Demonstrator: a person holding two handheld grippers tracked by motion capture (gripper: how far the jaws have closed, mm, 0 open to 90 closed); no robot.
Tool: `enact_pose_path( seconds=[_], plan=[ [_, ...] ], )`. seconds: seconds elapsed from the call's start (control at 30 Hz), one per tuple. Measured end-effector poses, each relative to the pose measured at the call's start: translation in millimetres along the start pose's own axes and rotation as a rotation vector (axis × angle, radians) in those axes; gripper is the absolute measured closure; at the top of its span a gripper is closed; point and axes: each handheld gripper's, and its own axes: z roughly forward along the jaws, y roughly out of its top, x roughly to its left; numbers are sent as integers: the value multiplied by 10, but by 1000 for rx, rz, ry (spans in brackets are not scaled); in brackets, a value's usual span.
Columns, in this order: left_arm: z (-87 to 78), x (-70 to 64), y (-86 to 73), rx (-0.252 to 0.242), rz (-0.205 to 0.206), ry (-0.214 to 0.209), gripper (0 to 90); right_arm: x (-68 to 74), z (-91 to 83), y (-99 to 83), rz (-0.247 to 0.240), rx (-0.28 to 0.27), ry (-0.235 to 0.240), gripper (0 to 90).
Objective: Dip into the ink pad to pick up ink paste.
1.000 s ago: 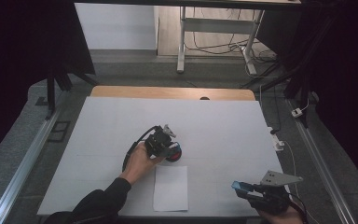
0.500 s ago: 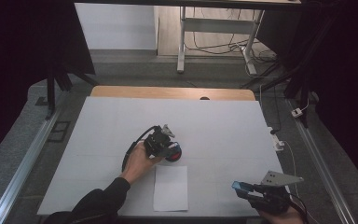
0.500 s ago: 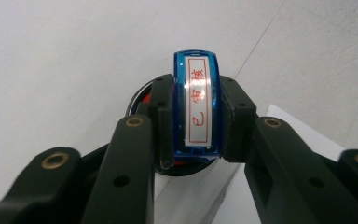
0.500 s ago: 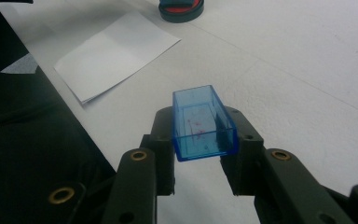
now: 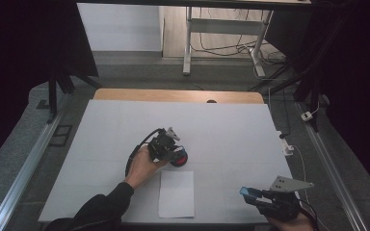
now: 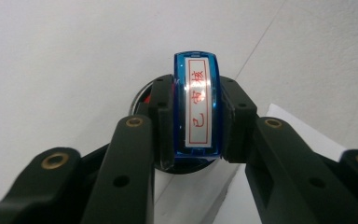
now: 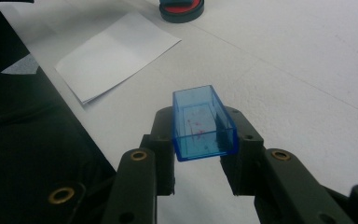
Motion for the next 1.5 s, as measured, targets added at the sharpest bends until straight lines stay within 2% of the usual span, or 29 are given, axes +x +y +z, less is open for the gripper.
enact_pose_path(
  seconds=[0.23, 0.43, 0.67, 1.13, 1.5],
  plan=[
    [-114, 2, 14, -29, 2, -4, 699, -1, -2, -1, 1, -1, 0, 681],
    [-229, -25, 5, -70, 4, -43, 698, -1, -2, 1, 1, 1, -3, 682],
    [-348, -97, -11, -95, 17, -70, 698, 3, 3, 2, -3, 3, -3, 682],
    [-501, -258, -68, -110, 62, -103, 698, 7, 1, 4, -10, 9, -9, 682],
    [-625, -348, -148, -142, 74, -143, 697, 6, 1, 3, -9, 7, -8, 682]
  ],
)
